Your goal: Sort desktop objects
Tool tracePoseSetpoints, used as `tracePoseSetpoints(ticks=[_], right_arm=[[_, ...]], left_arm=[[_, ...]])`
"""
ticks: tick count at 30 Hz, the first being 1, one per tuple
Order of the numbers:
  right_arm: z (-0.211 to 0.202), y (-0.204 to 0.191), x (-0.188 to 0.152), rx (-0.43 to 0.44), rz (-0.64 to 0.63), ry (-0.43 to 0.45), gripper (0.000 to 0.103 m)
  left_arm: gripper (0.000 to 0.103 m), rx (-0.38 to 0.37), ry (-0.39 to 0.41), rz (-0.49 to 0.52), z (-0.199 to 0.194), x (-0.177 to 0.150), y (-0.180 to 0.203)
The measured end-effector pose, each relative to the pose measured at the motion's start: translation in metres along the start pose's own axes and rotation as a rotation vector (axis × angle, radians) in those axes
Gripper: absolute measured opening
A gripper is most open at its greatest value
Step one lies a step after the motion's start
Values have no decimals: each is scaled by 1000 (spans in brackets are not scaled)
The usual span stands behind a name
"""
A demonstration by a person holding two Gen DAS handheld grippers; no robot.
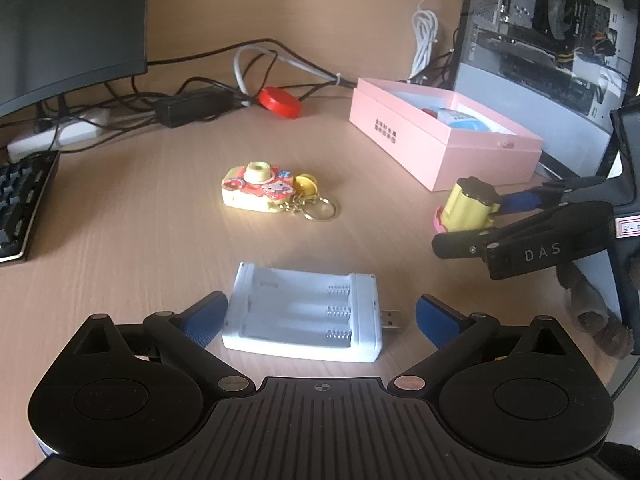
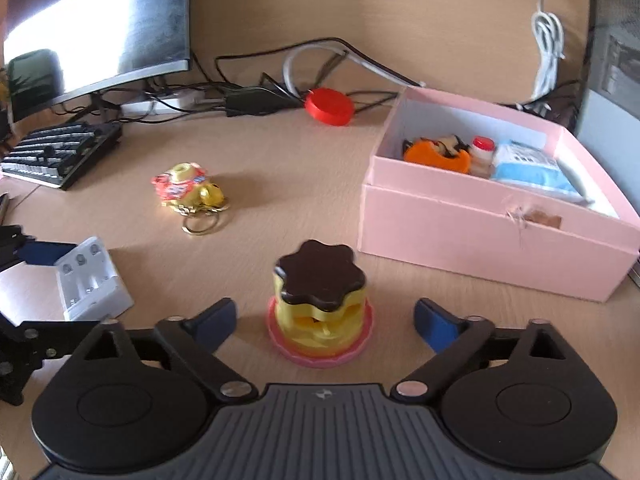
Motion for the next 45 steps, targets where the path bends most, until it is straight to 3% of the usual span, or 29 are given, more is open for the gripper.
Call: tracePoseSetpoints(ticks=[9, 13, 16, 18, 20, 30, 31, 32, 34, 38, 45], right_arm=[[0, -2, -1, -10, -15, -9, 103], [-21, -10, 10, -17, -78, 120, 98], [-35, -19, 19, -2, -127, 181, 80], [-34, -20, 20, 3, -123, 158, 46], [-37, -15, 20, -11, -110, 166, 37], [-83, 19, 22, -53, -50, 268, 36], [-87, 20, 21, -57, -54, 270, 36], [-90, 21, 19, -62, -59, 274, 33], [-96, 23, 16, -72, -68, 275, 32], [-104, 26, 12, -77, -70, 273, 25], [-108, 45, 3, -131, -43, 272, 25]], left_arm=[[103, 24, -12, 13, 2, -1, 0], [103, 63, -3, -36, 0, 0, -9], [103, 73, -12, -32, 1, 2, -10], [103, 86, -19, -24, 3, 2, -8], [103, 87, -14, -31, 3, 3, -7], [103, 104, 0, -3, 4, 6, -1], [99, 103, 3, 7, 4, 7, 1], [85, 105, 1, 16, 4, 8, 3], [83, 103, -3, 24, 5, 11, 5], [82, 97, 9, 57, 3, 16, 13], [82, 116, 41, 71, -9, 14, 18]])
Point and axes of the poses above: each gripper's, at about its wrist camera, not at the fingertips, and z roughly the way its jaws point, y to its right, x to its top, the point moved 9 cm from there along z, roughly the way its jaws point, and after that the axes turned 7 degrees about -x, right-handed, at the moved point
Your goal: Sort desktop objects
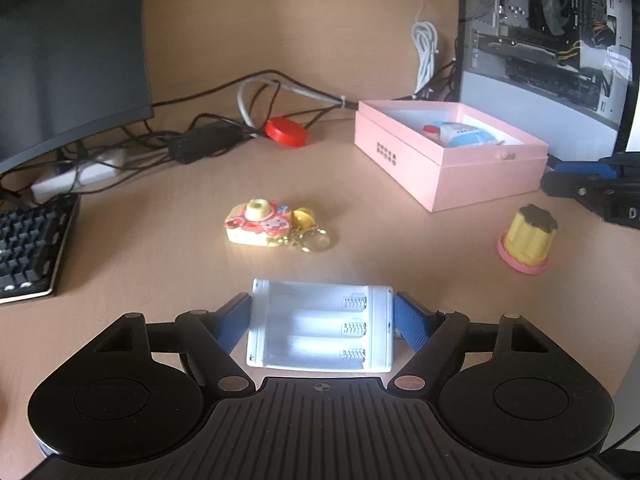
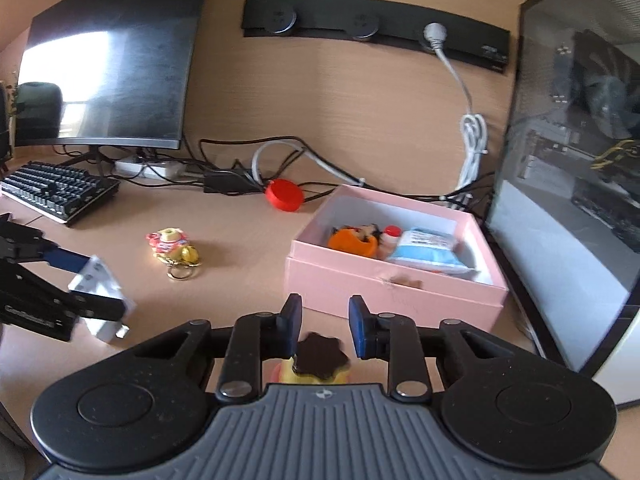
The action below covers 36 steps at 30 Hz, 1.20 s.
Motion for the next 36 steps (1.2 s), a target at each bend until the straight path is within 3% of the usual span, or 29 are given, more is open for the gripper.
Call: tracePoseSetpoints(ticks=[2, 4, 5, 6, 9, 13, 19, 21, 23, 25, 30, 36], right_arm=[[-5, 5, -2, -15, 0, 12, 27], [-11, 8, -4, -19, -4, 18, 41], [-14, 8, -6, -15, -2, 21, 60], [-16, 6, -8, -7, -2, 24, 73], [-16, -4, -13, 14, -23, 20, 82], [6, -19, -24, 48, -27, -45, 82], [37, -24, -35, 68, 47, -131, 78], [39, -27, -37, 74, 34, -142, 55], [41, -28, -40, 64, 17, -164, 42], [39, -26, -41, 67, 19, -164, 42], [17, -19, -35, 69, 31, -129, 39], [-22, 12, 9, 42, 57, 1, 38]], left_arm=[[80, 0, -8, -12, -1, -6, -2], [81, -6, -16, -22, -1, -11, -4], [82, -11, -19, -24, -1, -14, -4], [82, -15, -20, -26, -1, -15, -4], [87, -37, -23, -37, 0, -19, -4], [95, -49, -25, -27, 0, -24, -2], [95, -43, -30, -39, 3, -22, -5], [95, -36, -36, -40, 6, -19, -6], [90, -35, -39, -41, 8, -17, -5], [82, -25, -30, -25, 7, -16, -2], [82, -27, -20, 12, -6, -10, 12], [82, -33, 114, 115, -40, 43, 42]])
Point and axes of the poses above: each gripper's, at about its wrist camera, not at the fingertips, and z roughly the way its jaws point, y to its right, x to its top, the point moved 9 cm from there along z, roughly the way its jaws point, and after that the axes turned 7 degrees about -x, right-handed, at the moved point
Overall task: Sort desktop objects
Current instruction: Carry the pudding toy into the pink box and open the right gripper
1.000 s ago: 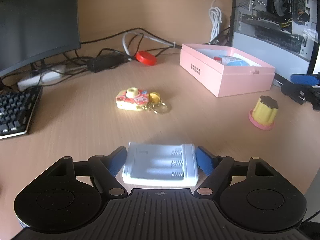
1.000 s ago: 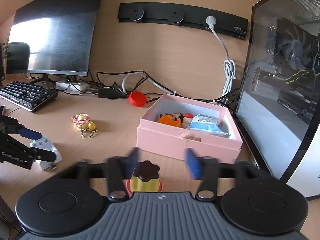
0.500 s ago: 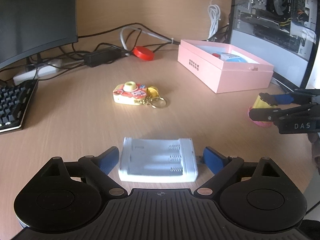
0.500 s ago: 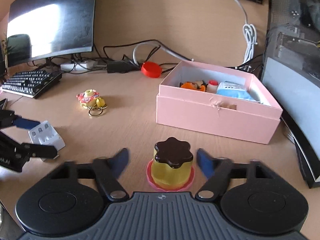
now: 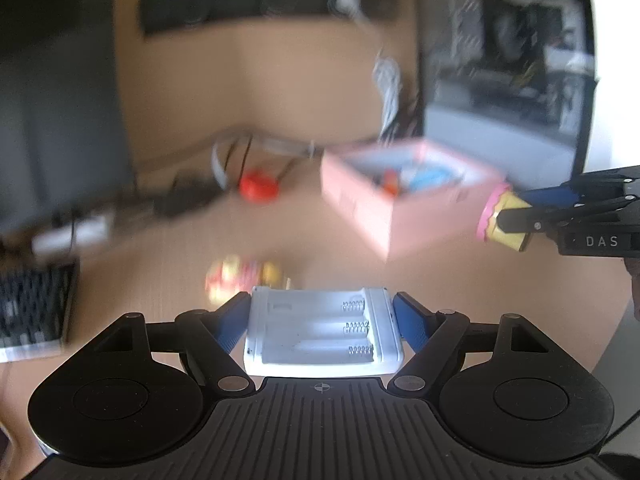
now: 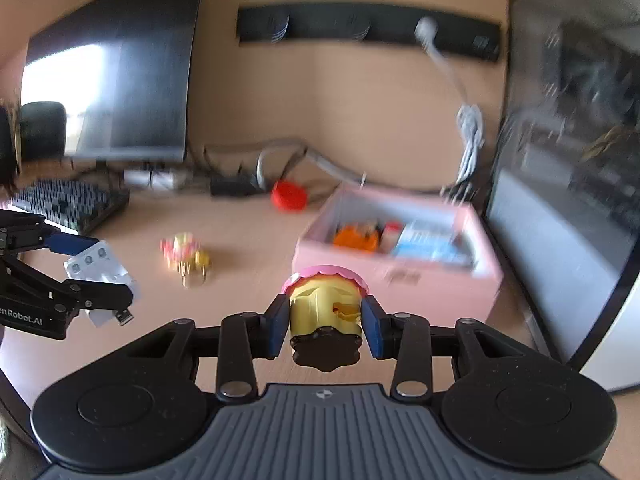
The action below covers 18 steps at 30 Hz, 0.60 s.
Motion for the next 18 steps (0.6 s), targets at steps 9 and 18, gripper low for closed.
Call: tracePoseSetpoints(ticks=[9, 18], right_arm=[[-37, 37, 37, -47, 26, 113, 38], [-26, 74, 16, -136, 77, 66, 38]], left_arm=[[82, -78, 83, 59, 34, 87, 37], [85, -172, 124, 217, 108, 152, 64]])
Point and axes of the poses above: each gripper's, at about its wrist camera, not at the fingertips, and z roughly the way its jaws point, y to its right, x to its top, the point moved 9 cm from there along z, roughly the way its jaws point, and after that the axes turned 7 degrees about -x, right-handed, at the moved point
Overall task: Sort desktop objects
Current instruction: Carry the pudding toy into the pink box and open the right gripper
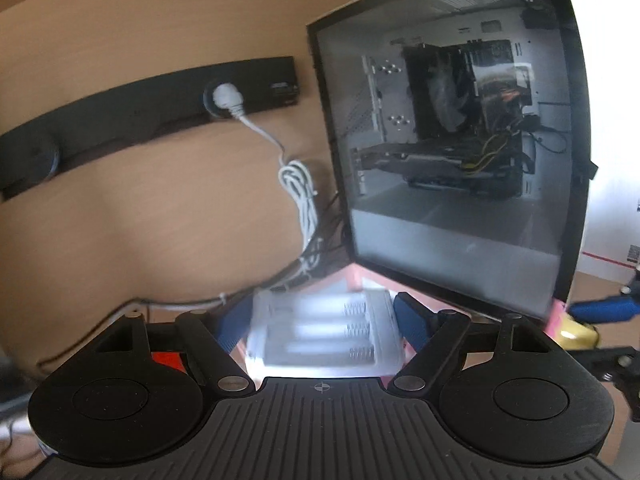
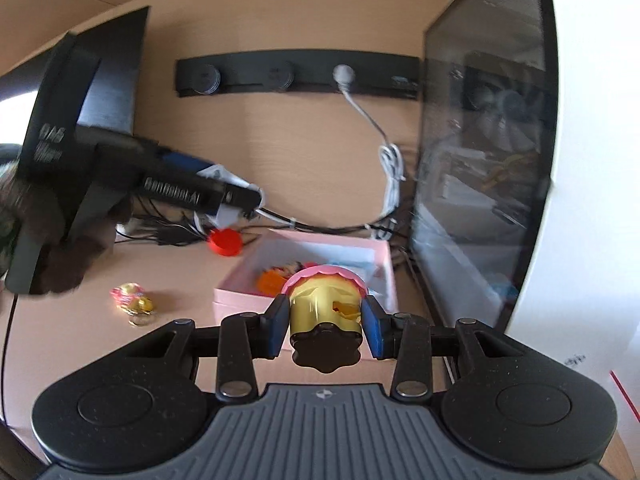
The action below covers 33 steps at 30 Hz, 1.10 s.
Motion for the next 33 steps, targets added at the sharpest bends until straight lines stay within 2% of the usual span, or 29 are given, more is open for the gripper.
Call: tracePoseSetpoints(ticks=[2, 4, 9, 14, 19, 26, 30, 33], right_arm=[[2, 4, -2, -9, 0, -10, 38], [3, 6, 1, -16, -4, -10, 38], [9, 6, 32, 9, 15, 9, 38], [35, -4, 82, 21, 30, 9, 38], [79, -19, 105, 13, 40, -77, 38], [137, -43, 81, 14, 46, -236, 39], [144, -49, 79, -32, 23, -239, 44], [142, -61, 86, -33, -4, -230, 49]], left_arm=[[93, 5, -21, -21, 2, -4, -11], [95, -1, -34, -64, -7, -16, -22], [98, -37, -104, -203, -47, -77, -36], [100, 10, -198, -211, -81, -142, -35], [100, 65, -253, -303, -111, -188, -55], [101, 94, -259, -419, -125, -213, -82], [102, 83, -249, -465, -121, -217, -89], [102, 68, -229, -500, -112, -216, -95]])
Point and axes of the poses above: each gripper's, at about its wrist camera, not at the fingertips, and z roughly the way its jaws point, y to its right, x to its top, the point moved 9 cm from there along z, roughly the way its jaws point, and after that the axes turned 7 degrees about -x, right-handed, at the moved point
